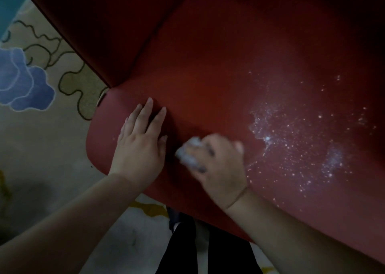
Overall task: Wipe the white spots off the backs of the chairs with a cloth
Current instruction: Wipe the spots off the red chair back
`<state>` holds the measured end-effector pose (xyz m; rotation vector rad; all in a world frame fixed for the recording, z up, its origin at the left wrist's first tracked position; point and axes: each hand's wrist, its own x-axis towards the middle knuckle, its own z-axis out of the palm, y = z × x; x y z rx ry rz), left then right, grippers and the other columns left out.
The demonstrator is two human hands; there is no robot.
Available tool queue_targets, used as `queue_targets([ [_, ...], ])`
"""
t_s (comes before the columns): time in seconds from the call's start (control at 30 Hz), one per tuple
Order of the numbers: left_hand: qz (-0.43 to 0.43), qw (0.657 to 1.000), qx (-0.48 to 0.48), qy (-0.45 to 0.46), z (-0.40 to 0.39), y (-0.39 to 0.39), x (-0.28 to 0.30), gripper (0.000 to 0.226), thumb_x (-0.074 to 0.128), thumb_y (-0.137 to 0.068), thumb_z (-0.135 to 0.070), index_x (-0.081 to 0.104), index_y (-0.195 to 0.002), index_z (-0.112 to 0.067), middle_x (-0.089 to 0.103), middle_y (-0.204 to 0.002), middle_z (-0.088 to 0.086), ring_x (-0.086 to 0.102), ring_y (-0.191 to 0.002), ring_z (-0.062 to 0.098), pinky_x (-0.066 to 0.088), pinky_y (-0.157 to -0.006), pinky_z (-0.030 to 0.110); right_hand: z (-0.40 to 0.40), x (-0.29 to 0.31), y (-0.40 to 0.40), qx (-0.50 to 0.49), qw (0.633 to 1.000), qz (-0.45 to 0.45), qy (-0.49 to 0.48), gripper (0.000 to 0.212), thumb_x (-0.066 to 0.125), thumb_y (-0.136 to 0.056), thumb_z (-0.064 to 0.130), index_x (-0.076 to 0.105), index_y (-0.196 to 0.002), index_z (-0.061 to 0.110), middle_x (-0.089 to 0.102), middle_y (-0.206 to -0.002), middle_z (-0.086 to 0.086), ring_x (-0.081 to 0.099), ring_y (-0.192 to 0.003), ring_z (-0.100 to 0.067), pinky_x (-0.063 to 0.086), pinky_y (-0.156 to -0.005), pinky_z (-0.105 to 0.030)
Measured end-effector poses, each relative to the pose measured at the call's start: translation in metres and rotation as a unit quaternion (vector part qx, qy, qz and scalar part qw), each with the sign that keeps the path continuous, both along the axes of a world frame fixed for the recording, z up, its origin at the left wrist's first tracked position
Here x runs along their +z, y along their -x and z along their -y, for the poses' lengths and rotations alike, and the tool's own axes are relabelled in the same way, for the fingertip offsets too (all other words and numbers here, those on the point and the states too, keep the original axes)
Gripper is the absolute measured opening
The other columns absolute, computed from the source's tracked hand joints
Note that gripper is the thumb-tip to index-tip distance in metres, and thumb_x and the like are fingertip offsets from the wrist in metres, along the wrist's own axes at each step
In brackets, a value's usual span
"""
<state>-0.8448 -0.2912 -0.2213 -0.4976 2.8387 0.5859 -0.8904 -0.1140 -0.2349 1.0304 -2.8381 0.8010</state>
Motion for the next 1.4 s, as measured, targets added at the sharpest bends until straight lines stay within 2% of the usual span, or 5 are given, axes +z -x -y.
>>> queue_targets([
  [0.23, 0.009, 1.0, -0.017, -0.002, -0.009, 0.005, 0.001, 0.059, 0.047, -0.095, -0.03, 0.028, -0.149, -0.017, 0.012, -0.16, 0.001, 0.009, -0.146, 0.024, 0.021, -0.116, 0.051, -0.046, -0.004, 0.053, -0.143, 0.989, 0.001, -0.033, 0.032, 0.079, -0.073, 0.032, 0.07, -0.103, 0.024, 0.057, -0.089, -0.004, 0.059, -0.08, -0.025, 0.039, -0.072, -0.042],
  [0.43, -0.004, 1.0, -0.027, -0.009, -0.034, 0.027, 0.007, 0.059, 0.049, -0.094, -0.028, 0.031, -0.148, -0.014, 0.013, -0.16, 0.002, 0.01, -0.147, 0.024, 0.019, -0.117, 0.049, -0.034, -0.003, 0.066, 0.038, 0.999, 0.005, -0.03, 0.037, 0.073, -0.074, 0.023, 0.069, -0.111, 0.019, 0.056, -0.092, -0.009, 0.057, -0.082, -0.03, 0.04, -0.072, -0.039],
  [0.6, 0.003, 0.999, -0.049, -0.001, -0.046, 0.046, 0.006, 0.06, 0.04, -0.096, -0.037, 0.022, -0.151, -0.022, 0.003, -0.161, -0.006, -0.001, -0.147, 0.014, 0.005, -0.116, 0.036, -0.076, -0.007, 0.102, -0.171, 0.985, 0.008, 0.008, 0.03, 0.072, -0.083, 0.028, 0.068, -0.11, 0.017, 0.055, -0.095, -0.01, 0.056, -0.083, -0.027, 0.05, -0.074, -0.049],
  [0.8, -0.005, 0.997, -0.07, 0.01, -0.057, 0.069, 0.008, 0.06, 0.042, -0.095, -0.036, 0.027, -0.15, -0.019, 0.01, -0.161, -0.001, 0.004, -0.147, 0.017, 0.012, -0.118, 0.04, -0.061, -0.011, 0.093, -0.032, 0.999, 0.006, -0.007, 0.038, 0.077, -0.077, 0.023, 0.065, -0.113, 0.021, 0.053, -0.094, -0.005, 0.055, -0.086, -0.022, 0.037, -0.077, -0.037],
  [1.4, 0.001, 0.999, -0.053, -0.01, -0.065, 0.123, 0.006, 0.061, 0.036, -0.095, -0.04, 0.019, -0.151, -0.023, 0.003, -0.161, -0.006, -0.003, -0.147, 0.012, 0.007, -0.119, 0.037, -0.072, -0.013, 0.131, -0.232, 0.971, 0.032, 0.035, 0.031, 0.072, -0.084, 0.024, 0.065, -0.11, 0.009, 0.054, -0.098, -0.011, 0.056, -0.088, -0.026, 0.05, -0.08, -0.048],
])
